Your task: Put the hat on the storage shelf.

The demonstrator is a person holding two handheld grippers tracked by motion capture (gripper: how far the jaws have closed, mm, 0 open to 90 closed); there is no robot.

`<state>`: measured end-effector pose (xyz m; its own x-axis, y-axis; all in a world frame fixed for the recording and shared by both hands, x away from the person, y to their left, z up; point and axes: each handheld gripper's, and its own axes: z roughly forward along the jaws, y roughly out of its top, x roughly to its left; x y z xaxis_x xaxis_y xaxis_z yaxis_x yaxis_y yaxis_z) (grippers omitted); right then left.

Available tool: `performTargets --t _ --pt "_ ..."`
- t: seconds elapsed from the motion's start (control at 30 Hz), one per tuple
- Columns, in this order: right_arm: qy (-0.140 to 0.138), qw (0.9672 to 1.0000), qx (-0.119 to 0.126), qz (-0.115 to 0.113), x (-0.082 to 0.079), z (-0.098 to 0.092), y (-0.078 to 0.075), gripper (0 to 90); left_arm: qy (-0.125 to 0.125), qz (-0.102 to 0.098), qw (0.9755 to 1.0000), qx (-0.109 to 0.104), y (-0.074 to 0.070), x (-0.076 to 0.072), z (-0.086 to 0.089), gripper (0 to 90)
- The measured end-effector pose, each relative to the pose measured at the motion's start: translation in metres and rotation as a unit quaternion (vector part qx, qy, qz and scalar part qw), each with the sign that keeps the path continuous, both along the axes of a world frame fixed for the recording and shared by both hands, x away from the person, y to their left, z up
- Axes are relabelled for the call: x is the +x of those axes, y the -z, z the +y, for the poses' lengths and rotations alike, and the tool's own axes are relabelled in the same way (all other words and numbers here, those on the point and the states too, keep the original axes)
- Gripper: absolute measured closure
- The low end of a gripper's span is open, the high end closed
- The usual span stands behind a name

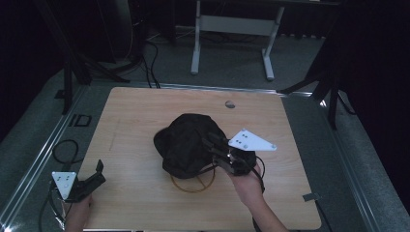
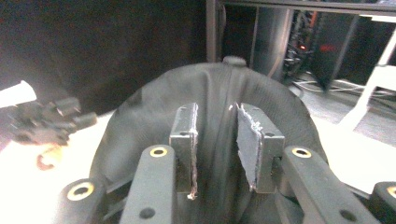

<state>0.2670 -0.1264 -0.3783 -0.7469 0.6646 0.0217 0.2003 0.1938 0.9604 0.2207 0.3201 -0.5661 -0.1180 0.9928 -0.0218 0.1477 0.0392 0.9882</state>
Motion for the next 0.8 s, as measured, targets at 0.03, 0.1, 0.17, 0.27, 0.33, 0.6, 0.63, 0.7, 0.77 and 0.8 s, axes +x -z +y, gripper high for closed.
performTargets --t 0.03,0.1,0.17,0.27,0.33,0.6,0.63,0.7,0.77,0.8 --pt "0.001 1.0000 -0.008 -0.004 0.000 0.002 0.001 65.3 0.000 0.000 1.0000 0.000 0.000 0.000 0.000 0.5" --pt "-0.002 1.0000 -0.009 -0.002 0.000 0.004 0.002 64.4 0.001 0.000 1.0000 0.001 0.000 0.000 0.000 0.5" --pt "0.001 0.9999 -0.012 0.001 0.001 0.006 0.005 63.0 0.001 0.000 1.0000 0.000 0.000 0.000 0.000 0.5" --pt "0.005 0.9999 -0.014 0.001 0.001 0.007 0.006 63.2 0.001 0.000 1.0000 0.000 0.000 0.000 0.000 0.5" --pt "0.007 0.9998 -0.018 -0.002 0.000 0.008 0.006 62.9 0.001 0.000 1.0000 0.000 0.000 0.000 0.000 0.5" --pt "0.014 0.9998 -0.016 0.000 -0.003 0.006 0.012 64.5 0.000 -0.001 1.0000 0.001 0.000 0.000 0.000 0.5" --pt "0.016 0.9998 -0.015 0.001 -0.004 0.006 0.012 64.5 0.000 -0.001 1.0000 0.001 0.000 0.000 0.000 0.5" --pt "0.016 0.9998 -0.013 0.002 -0.005 0.005 0.013 64.0 0.000 -0.001 1.0000 0.001 0.000 0.000 0.000 0.5" --pt "0.013 0.9998 -0.013 0.005 -0.005 0.005 0.013 61.5 0.000 -0.001 1.0000 0.001 0.000 0.000 0.000 0.5" --pt "0.010 0.9998 -0.013 0.008 -0.004 0.005 0.012 59.7 0.000 -0.001 1.0000 0.001 0.000 0.000 0.000 0.5"
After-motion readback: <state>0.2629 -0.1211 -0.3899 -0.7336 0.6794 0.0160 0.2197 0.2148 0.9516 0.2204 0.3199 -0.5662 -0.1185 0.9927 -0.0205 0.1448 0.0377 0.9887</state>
